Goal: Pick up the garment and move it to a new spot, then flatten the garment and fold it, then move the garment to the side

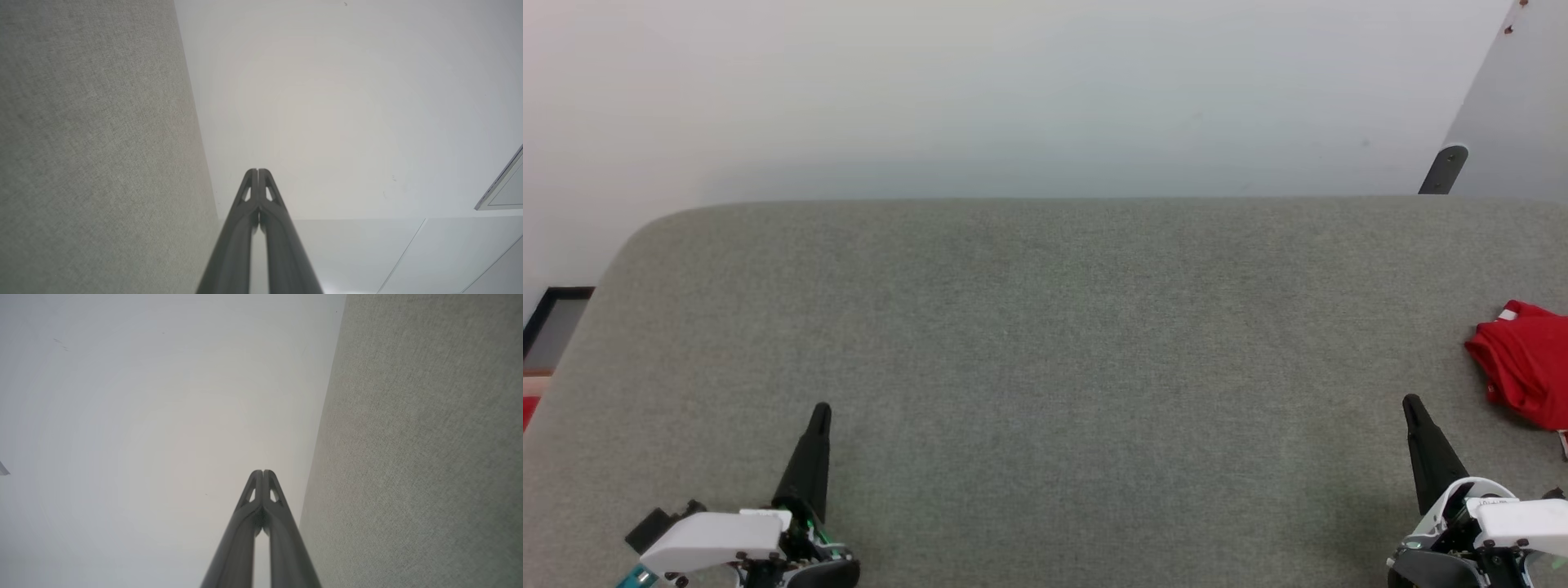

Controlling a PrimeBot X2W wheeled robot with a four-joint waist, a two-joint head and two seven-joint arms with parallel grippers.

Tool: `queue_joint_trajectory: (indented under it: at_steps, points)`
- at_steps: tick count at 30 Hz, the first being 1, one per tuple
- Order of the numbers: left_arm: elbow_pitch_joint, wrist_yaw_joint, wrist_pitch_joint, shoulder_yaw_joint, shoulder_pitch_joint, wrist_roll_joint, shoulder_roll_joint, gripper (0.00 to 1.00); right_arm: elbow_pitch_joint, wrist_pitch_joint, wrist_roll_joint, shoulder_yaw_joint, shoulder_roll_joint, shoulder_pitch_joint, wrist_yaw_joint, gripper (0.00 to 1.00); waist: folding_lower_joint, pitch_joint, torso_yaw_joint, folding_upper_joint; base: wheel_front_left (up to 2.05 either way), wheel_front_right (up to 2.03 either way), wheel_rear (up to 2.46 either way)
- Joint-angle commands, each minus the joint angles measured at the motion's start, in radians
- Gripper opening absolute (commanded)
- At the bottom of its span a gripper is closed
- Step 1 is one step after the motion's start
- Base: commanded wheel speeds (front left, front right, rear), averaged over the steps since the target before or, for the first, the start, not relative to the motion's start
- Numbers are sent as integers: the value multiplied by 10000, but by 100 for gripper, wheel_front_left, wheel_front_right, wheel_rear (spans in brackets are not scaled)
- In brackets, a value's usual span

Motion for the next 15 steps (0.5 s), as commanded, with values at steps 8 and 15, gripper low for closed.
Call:
queue_joint_trajectory:
  at_steps: [8, 15]
  points:
    - [9, -51, 21, 22, -94, -32, -8, 0, 0, 4, 49, -1, 42, -27, 4, 0, 0, 0, 0, 0, 0, 0, 0]
    - [8, -51, 20, 23, -94, -32, -8, 0, 0, 3, 49, 0, 41, -27, 4, 0, 0, 0, 0, 0, 0, 0, 0]
